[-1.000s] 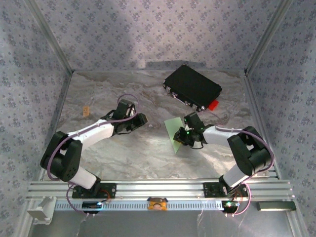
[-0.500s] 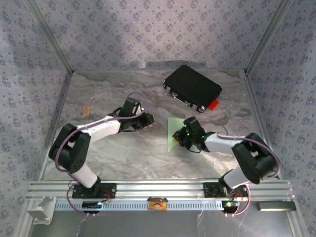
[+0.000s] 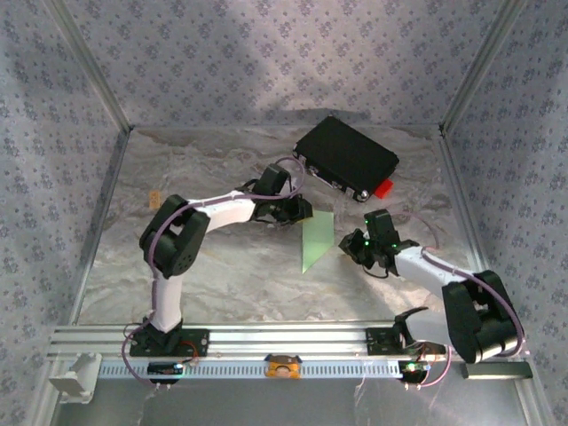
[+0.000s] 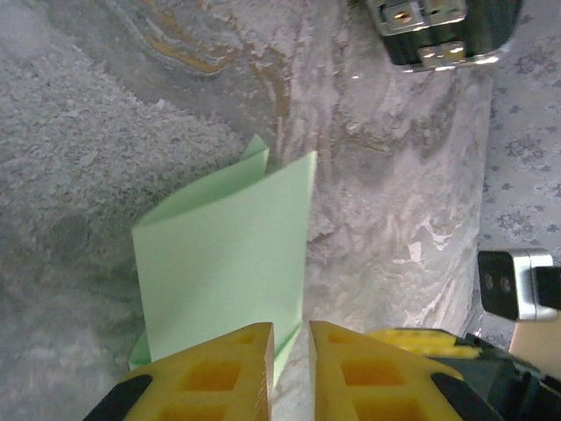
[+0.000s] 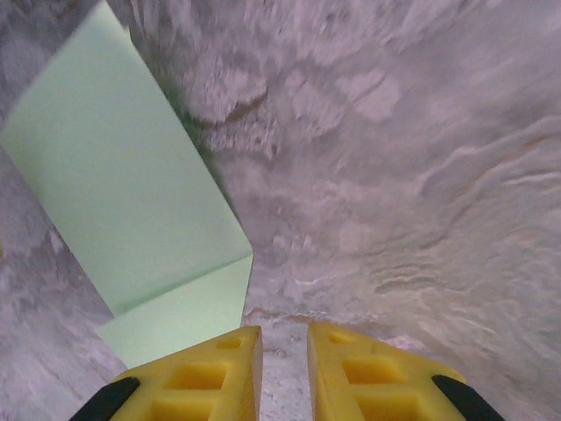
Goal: Fold a paper plane with a square sheet of paper (pick it up from the middle)
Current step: Fold the wing for the fifth time at the center of the table.
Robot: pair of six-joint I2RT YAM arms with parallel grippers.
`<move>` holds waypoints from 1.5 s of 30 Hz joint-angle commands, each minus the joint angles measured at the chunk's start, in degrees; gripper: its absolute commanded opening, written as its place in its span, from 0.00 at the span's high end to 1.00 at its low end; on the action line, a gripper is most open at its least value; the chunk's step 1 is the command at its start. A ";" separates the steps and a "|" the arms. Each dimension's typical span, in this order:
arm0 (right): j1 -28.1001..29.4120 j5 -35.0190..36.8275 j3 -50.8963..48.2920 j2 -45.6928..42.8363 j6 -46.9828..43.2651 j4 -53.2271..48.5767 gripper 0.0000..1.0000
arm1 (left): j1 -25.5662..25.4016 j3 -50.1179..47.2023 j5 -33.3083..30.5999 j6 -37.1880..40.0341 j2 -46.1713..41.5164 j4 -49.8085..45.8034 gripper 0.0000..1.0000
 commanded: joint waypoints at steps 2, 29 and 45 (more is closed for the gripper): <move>0.19 -5.64 1.90 2.83 -4.54 2.00 0.78 | -0.18 3.67 2.98 -0.39 4.25 -2.02 0.84; -2.33 -15.60 2.63 8.53 -6.99 6.70 0.56 | -0.26 -9.50 7.37 1.80 0.84 1.17 0.88; 0.46 -13.45 7.30 14.65 -3.92 2.38 0.62 | -0.25 -11.35 4.94 0.43 0.68 2.62 0.89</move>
